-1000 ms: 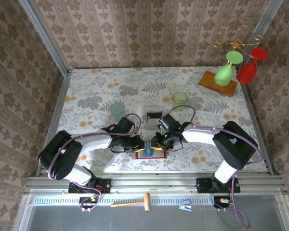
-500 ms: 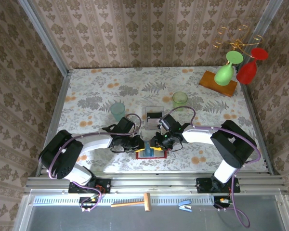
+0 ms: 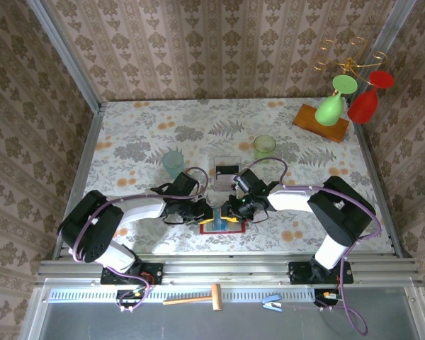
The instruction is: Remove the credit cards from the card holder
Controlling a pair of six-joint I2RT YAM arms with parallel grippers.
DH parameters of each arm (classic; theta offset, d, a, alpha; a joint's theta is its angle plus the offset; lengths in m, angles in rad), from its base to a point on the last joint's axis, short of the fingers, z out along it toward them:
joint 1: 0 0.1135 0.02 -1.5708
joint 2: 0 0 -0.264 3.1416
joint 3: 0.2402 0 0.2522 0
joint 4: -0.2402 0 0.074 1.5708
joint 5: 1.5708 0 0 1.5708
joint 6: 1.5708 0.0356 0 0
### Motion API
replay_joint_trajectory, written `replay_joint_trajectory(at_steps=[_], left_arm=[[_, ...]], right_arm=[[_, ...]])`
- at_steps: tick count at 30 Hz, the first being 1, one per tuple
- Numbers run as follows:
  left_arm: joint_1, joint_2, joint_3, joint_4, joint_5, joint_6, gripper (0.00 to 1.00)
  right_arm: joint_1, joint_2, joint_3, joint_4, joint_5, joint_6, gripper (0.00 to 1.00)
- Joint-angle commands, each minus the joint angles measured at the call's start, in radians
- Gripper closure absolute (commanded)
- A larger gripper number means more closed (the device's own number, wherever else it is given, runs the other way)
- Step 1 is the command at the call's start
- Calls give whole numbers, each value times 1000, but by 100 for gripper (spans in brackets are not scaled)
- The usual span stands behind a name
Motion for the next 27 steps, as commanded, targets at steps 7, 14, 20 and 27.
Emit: replay_joint_trajectory(at_steps=[7,14,20,27], left_arm=[[10,4,-11,-6,4,3,83],[13,-10,-18,-13,3,3,83],[14,-15,-19,-17,2,2,83],[15,-16,-17,-19,1,2,83]], right_arm=[[-5,-30,-15,-12,-4,4,81],[-8,-43,-28,-28,16,-3,83],[-15,-62,-40,-57,38,-18,83],[-37,-99,-55,-90,52,-39,84]])
